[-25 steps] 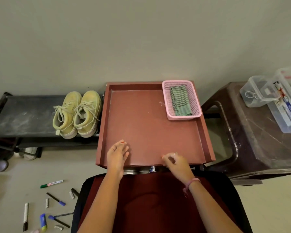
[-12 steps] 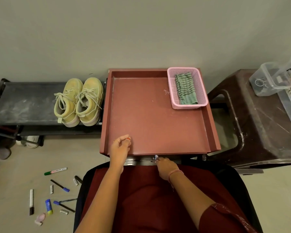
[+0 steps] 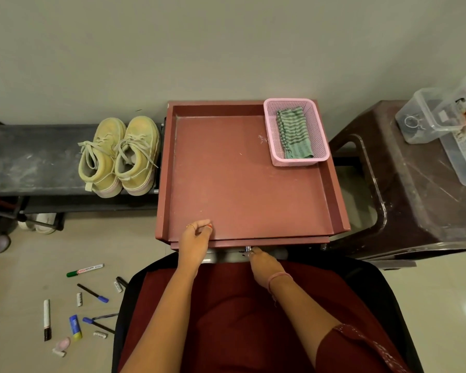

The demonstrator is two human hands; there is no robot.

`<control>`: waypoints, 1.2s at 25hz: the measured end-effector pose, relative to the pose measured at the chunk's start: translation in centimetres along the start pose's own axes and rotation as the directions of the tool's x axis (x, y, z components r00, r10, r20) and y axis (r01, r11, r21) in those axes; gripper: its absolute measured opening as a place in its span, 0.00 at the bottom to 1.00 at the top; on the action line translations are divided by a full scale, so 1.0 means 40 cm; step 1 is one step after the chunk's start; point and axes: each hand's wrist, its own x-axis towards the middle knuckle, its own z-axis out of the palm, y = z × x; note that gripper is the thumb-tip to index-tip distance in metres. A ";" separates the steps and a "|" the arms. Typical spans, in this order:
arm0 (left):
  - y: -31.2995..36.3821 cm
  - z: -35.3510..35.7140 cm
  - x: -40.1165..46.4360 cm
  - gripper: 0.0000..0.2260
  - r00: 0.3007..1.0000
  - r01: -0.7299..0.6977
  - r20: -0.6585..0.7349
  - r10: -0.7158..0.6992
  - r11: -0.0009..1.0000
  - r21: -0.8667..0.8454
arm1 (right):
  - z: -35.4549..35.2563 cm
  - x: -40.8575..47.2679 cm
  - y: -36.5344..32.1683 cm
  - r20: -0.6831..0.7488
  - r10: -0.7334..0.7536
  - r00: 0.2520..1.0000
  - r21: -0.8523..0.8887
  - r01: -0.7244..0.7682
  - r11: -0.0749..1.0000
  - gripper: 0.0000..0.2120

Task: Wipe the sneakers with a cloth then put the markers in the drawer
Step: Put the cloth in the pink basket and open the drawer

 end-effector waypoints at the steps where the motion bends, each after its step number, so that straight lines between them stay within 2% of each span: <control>1: -0.003 0.004 -0.006 0.08 1.000 -0.011 -0.002 0.012 0.999 0.042 | 0.004 -0.006 -0.001 -0.007 0.004 1.000 -0.002 -0.004 1.000 0.26; 4: -0.020 0.011 -0.033 0.10 0.993 -0.115 0.063 0.102 0.955 0.275 | 0.021 -0.023 -0.009 -0.015 0.011 1.000 -0.007 -0.012 1.000 0.24; 7: -0.054 0.022 -0.059 0.11 0.959 -0.273 0.206 0.196 0.834 0.480 | 0.029 -0.044 -0.014 0.012 0.032 0.999 0.008 -0.032 0.999 0.22; 11: -0.103 0.037 -0.087 0.11 0.919 -0.388 0.324 0.225 0.670 0.633 | 0.040 -0.081 -0.018 0.039 0.044 0.998 0.018 -0.045 0.999 0.21; 14: -0.129 0.041 -0.098 0.13 0.922 -0.384 0.332 0.201 0.588 0.712 | 0.047 -0.108 -0.015 0.079 0.031 0.996 0.126 -0.040 0.991 0.25; 15: -0.131 0.043 -0.100 0.14 0.928 -0.370 0.319 0.193 0.578 0.727 | 0.042 -0.120 -0.015 0.042 0.028 0.999 0.194 -0.035 0.980 0.23; 17: -0.133 0.044 -0.104 0.14 0.932 -0.362 0.309 0.191 0.567 0.740 | 0.019 -0.142 -0.004 -0.160 0.022 0.987 0.307 0.028 0.951 0.15; 19: -0.139 0.044 -0.101 0.14 0.930 -0.365 0.313 0.191 0.568 0.738 | -0.007 -0.155 0.034 -0.385 0.058 0.921 0.344 0.085 0.935 0.10; 20: -0.142 0.043 -0.102 0.14 0.931 -0.362 0.314 0.185 0.571 0.737 | -0.017 -0.163 0.058 -0.436 0.081 0.896 0.344 0.083 0.935 0.10; 21: -0.146 0.043 -0.102 0.14 0.931 -0.362 0.312 0.188 0.578 0.731 | -0.024 -0.172 0.080 -0.436 0.101 0.894 0.323 0.050 0.945 0.11; 24: -0.151 0.047 -0.104 0.14 0.938 -0.346 0.292 0.188 0.592 0.728 | -0.021 -0.182 0.117 -0.293 0.103 0.951 0.189 -0.048 0.981 0.16; 27: -0.153 0.050 -0.104 0.13 0.937 -0.348 0.285 0.201 0.588 0.730 | -0.012 -0.170 0.118 -0.311 0.041 0.949 0.069 -0.020 0.997 0.13; 30: -0.182 0.046 -0.121 0.11 0.942 -0.329 0.298 0.152 0.589 0.738 | 0.011 -0.176 0.124 -0.299 0.046 0.953 0.042 -0.035 0.998 0.13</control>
